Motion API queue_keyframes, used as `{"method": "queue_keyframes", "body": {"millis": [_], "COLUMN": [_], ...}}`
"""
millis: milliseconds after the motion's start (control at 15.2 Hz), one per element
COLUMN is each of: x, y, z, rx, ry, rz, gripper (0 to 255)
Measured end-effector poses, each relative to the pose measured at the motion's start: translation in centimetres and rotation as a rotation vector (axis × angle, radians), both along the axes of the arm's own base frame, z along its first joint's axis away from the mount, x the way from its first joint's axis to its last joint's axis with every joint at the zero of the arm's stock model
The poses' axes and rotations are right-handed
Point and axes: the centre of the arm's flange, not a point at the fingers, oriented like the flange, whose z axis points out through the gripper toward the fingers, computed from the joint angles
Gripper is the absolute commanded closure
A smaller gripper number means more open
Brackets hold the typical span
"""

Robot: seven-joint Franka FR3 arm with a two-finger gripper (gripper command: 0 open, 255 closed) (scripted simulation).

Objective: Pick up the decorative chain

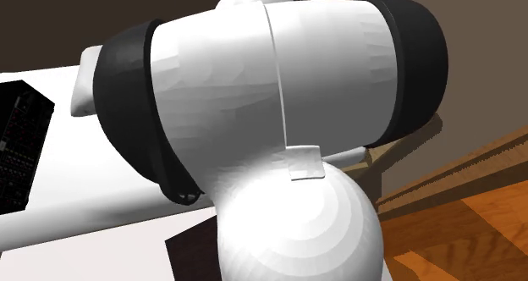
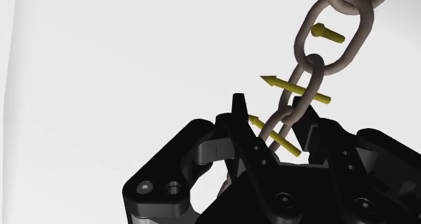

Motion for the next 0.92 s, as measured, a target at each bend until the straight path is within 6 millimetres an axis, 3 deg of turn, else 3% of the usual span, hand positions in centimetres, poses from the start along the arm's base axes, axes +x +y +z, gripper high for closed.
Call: {"method": "queue_keyframes", "body": {"millis": [924], "x": [0.0], "y": [0.1], "z": [6.9], "rx": [0.001], "ry": [0.002], "rz": [0.003], "gripper": [255]}}
